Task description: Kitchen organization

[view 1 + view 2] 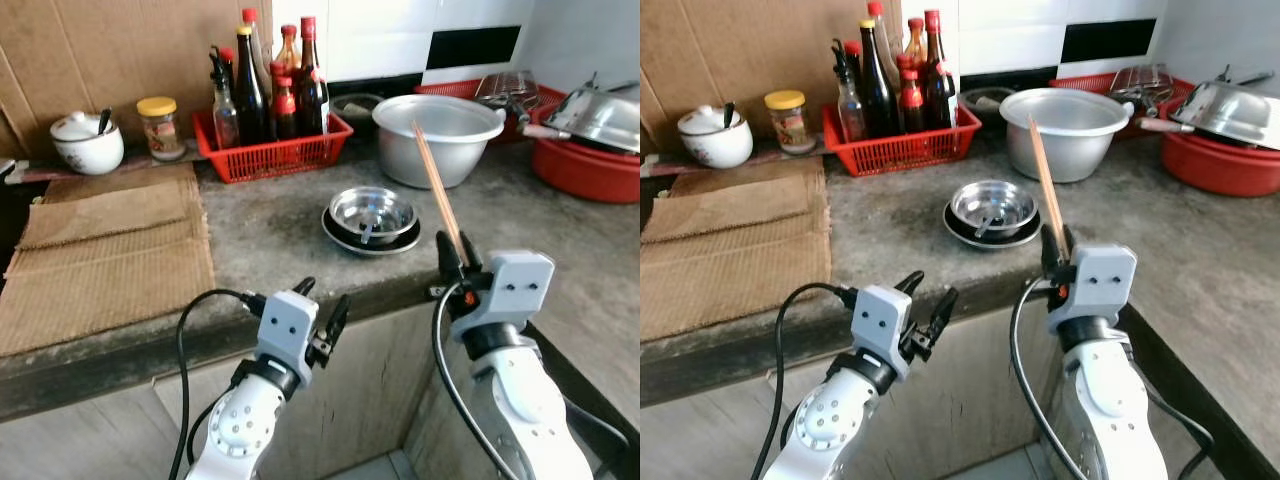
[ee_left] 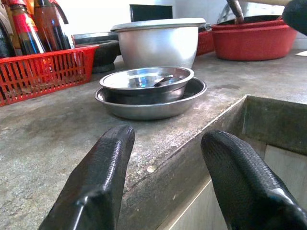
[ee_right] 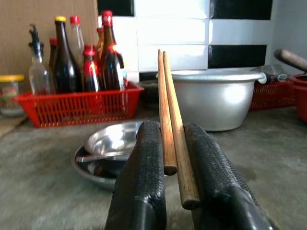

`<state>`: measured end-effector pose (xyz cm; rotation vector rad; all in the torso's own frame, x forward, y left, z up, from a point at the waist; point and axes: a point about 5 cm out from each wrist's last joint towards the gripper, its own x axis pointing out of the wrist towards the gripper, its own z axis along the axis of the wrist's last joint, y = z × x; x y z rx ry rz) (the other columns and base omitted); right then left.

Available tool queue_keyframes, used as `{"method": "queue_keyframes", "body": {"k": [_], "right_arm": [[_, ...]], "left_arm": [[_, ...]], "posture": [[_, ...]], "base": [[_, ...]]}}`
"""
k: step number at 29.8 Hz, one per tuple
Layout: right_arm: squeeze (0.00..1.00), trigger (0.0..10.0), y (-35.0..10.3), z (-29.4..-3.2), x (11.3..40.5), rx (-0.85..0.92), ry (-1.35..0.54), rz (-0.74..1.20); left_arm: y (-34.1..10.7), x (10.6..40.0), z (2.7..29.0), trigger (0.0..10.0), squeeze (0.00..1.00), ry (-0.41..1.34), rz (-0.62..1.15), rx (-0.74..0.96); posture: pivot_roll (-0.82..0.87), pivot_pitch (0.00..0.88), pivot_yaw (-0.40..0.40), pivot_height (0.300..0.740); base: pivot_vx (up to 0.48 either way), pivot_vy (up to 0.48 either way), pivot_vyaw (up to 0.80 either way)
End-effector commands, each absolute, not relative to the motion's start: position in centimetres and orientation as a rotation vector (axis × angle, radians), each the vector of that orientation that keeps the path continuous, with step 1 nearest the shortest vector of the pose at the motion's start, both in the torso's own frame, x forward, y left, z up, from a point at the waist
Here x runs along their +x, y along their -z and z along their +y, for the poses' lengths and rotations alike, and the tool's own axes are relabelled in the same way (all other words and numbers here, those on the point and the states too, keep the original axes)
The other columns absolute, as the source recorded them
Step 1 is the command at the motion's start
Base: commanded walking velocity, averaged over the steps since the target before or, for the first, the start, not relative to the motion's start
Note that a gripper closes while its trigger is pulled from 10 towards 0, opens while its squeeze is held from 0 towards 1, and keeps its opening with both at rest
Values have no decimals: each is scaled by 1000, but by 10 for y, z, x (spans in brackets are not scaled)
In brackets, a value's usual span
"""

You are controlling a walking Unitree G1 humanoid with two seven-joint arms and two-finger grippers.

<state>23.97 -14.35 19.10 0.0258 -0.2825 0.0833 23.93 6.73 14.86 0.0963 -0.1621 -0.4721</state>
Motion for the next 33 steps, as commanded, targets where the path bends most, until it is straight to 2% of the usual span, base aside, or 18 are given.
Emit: {"method": "queue_keyframes", "body": {"k": [1,14,33], "right_arm": [[0,10000,-199,-141,235,18,-97,-316],[0,10000,-194,-135,237,0,-121,-293],[0,10000,-191,-134,239,9,-108,-275]], "left_arm": [[-149,238,67,10000,0,474,-171,102],[-152,236,66,10000,0,472,-190,106],[-148,236,66,10000,0,483,-182,114]], "posture": [[8,1,-18,740],[13,0,-24,740],[-2,0,-17,740]], "base": [[0,0,0],[0,0,0],[-311,0,0]]}}
